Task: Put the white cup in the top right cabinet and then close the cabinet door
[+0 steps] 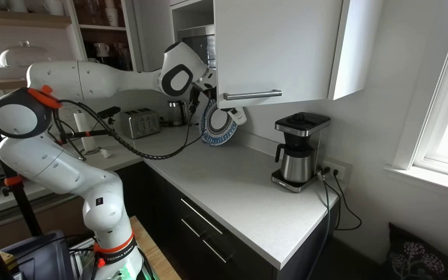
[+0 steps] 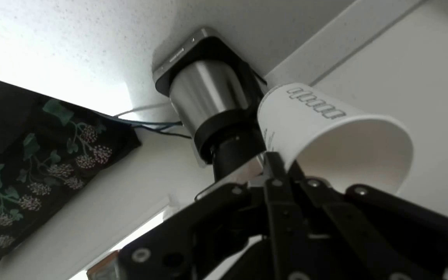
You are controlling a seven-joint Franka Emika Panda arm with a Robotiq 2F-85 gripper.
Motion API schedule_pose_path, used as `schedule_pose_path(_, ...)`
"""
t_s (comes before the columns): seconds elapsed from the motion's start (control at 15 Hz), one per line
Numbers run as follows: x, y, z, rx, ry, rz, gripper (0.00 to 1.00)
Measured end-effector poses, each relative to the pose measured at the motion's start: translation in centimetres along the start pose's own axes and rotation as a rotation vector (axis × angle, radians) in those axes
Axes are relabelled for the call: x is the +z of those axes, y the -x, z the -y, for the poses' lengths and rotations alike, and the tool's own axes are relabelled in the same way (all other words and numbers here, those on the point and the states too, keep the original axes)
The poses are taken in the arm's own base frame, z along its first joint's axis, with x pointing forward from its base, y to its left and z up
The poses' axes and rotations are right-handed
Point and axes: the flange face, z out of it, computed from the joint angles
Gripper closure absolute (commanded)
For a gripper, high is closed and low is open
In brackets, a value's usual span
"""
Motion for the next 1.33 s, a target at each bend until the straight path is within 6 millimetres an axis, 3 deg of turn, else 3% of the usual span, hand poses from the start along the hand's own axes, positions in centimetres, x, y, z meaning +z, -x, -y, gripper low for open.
schedule_pose_path(0.67,-4.7,-10.5,2.9,0.291,-0.039,-0.196,0.99)
schedule_pose_path(1.07,-8.2,-13.9,3.3,0.311,-0.071,-0.270,0.99)
schedule_pose_path(1.33,-9.3,-15.7,3.5,0.330,-0.087,-0.293,0.99)
